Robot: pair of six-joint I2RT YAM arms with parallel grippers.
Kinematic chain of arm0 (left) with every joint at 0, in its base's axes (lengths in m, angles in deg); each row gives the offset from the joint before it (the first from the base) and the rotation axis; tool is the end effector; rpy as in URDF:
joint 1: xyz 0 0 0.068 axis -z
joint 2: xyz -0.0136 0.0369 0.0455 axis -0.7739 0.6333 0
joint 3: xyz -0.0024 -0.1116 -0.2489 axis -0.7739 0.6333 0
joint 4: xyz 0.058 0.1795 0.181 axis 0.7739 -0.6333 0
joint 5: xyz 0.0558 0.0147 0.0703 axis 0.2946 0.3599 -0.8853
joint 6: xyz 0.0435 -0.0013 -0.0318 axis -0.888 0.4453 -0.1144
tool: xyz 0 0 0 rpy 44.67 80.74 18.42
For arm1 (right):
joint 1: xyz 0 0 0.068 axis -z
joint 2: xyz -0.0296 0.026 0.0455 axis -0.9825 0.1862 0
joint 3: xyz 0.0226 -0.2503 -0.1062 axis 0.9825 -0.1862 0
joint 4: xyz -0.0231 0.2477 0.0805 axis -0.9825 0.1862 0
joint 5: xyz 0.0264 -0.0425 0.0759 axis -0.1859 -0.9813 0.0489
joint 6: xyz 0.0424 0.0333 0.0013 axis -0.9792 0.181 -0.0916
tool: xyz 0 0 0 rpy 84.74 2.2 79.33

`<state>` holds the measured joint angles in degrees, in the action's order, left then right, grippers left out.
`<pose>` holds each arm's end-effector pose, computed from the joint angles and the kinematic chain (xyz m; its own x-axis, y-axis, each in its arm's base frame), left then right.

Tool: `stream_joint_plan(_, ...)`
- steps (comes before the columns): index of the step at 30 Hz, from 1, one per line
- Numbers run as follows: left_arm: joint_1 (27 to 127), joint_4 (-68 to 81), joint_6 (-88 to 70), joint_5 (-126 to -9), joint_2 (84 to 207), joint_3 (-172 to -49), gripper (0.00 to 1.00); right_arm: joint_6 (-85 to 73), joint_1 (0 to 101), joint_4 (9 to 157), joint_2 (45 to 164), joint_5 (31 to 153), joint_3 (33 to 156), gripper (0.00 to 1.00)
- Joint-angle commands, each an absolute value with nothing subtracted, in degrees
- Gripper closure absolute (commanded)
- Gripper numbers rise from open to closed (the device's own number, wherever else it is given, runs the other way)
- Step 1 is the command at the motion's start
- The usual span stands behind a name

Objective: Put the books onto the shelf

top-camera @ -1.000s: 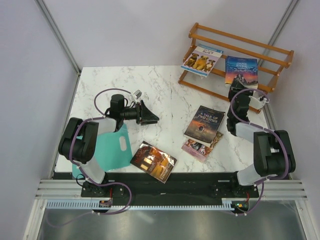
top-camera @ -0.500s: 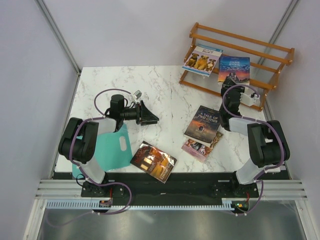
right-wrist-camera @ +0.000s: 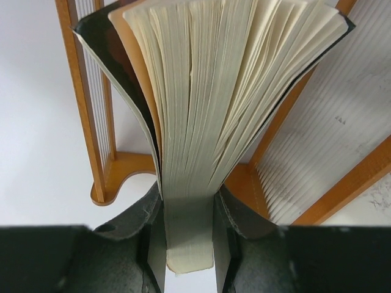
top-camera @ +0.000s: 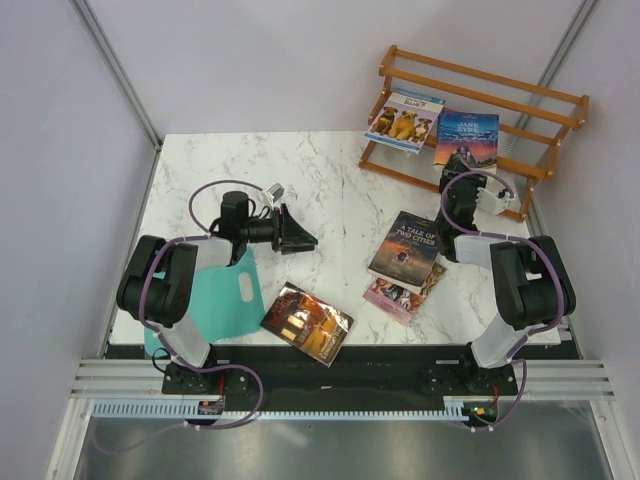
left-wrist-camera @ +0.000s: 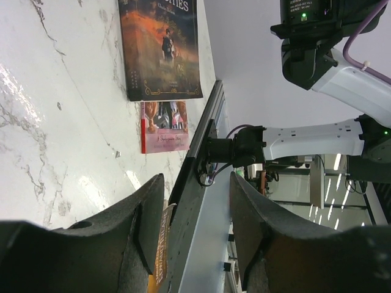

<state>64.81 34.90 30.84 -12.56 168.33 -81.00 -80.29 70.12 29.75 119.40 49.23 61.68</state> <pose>0.3089 -0.1104 0.1704 -0.9529 -0.1233 -0.2769 0.2441 0.2295 -0.9422 0.3438 0.0345 0.2166 0.4376 0.8847 -0.1609 0.0748 0.1425 0.9870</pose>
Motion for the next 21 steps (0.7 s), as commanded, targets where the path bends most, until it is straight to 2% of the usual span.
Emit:
stream_joint_plan(1,64.50,36.63,28.95,-10.81,166.97,-80.03,0.46,-83.85,69.78,18.37,120.66,52.83,64.57,0.66)
stream_joint_plan(3,64.50,36.63,28.86,-10.72,166.88,-79.77,0.46,-84.64,69.87,18.02,122.06,54.23,65.19,0.58)
stream_joint_plan(10,64.50,36.98,28.42,-10.98,166.70,-78.19,0.46,-84.73,70.22,15.20,124.18,62.40,67.74,0.42)
stream_joint_plan(15,64.50,37.60,28.68,-10.98,166.88,-77.83,0.46,-84.64,70.22,14.94,123.92,63.46,67.30,0.26)
stream_joint_plan(21,64.50,37.78,28.68,-10.89,166.61,-77.31,0.46,-85.17,71.01,15.46,123.65,65.05,65.72,0.12)
